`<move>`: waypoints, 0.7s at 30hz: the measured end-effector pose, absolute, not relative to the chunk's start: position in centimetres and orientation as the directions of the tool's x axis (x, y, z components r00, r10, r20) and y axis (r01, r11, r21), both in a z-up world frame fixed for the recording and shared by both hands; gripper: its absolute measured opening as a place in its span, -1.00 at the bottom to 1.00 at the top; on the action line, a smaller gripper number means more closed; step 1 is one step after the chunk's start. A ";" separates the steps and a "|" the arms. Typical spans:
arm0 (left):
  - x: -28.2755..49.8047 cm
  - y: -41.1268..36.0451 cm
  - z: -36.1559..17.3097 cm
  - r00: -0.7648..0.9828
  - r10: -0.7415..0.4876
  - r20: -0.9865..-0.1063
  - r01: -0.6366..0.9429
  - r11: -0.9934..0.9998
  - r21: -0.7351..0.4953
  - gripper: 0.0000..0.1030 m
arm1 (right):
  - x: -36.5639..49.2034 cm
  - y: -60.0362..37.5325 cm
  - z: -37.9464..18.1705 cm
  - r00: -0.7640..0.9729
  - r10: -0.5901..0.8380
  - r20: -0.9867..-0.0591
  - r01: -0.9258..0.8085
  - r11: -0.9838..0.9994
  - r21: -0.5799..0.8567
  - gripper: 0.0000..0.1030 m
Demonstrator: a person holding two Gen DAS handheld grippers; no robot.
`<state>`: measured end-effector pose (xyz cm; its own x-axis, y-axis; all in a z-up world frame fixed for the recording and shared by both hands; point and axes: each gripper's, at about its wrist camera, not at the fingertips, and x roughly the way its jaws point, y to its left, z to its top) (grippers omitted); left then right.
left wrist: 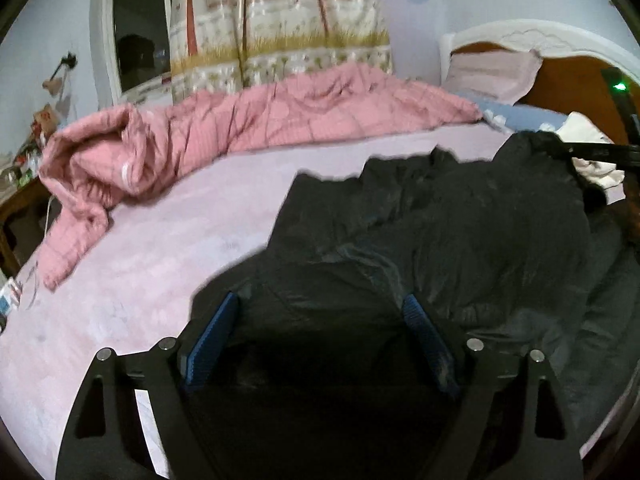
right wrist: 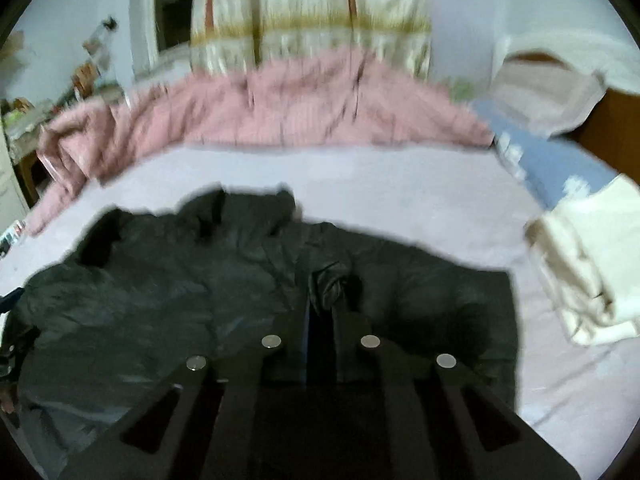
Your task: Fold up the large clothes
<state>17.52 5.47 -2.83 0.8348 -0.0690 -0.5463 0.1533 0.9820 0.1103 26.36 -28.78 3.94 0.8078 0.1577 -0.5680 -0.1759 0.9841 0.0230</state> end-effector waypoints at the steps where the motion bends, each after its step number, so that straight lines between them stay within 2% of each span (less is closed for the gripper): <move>1: 17.0 5.5 -2.2 0.849 -0.087 -0.521 0.167 0.980 0.108 0.63 | 24.6 -29.2 4.8 0.837 0.165 -0.522 -0.185 0.983 0.014 -0.82; 4: 16.3 5.5 -0.4 0.866 -0.124 -0.485 0.191 0.977 0.091 0.66 | 20.3 -30.2 6.6 0.886 0.154 -0.437 -0.189 0.981 -0.036 -0.82; 7: 17.0 4.7 1.1 0.841 -0.211 -0.498 0.260 0.965 0.032 0.69 | 17.7 -31.1 7.3 0.892 0.147 -0.428 -0.188 0.981 -0.056 -0.82; 11: 18.9 1.6 1.9 0.723 -0.321 -0.612 0.382 0.924 -0.033 0.69 | 15.1 -31.4 7.5 0.909 0.122 -0.398 -0.171 0.981 -0.092 -0.82; 15: 18.9 -1.9 1.2 0.516 -0.446 -0.731 0.472 0.861 -0.192 0.63 | 14.3 -31.3 7.5 0.929 0.056 -0.366 -0.118 0.982 -0.149 -0.82; 16: 18.6 -2.7 0.8 0.485 -0.445 -0.753 0.472 0.858 -0.203 0.52 | 14.0 -31.4 7.7 0.932 0.063 -0.356 -0.120 0.983 -0.141 -0.82; 17: 18.5 -3.5 0.3 0.473 -0.420 -0.774 0.464 0.866 -0.186 0.33 | 13.9 -31.5 8.2 0.937 0.078 -0.341 -0.126 0.984 -0.123 -0.82; 19: 19.3 -4.9 -0.5 0.496 -0.328 -0.804 0.430 0.897 -0.101 0.00 | 13.7 -31.7 9.1 0.942 0.124 -0.311 -0.156 0.985 -0.079 -0.82; 21: 21.2 -5.3 -1.0 0.498 -0.281 -0.820 0.380 0.921 -0.084 -0.19 | 13.0 -31.9 10.2 0.945 0.189 -0.268 -0.204 0.979 -0.027 -0.82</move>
<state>21.22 -5.29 -1.04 0.4981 -0.2806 -0.8205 0.3800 0.9211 -0.0844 13.01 -31.95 10.19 0.9446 0.1894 -0.2682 -0.2039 0.9786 -0.0269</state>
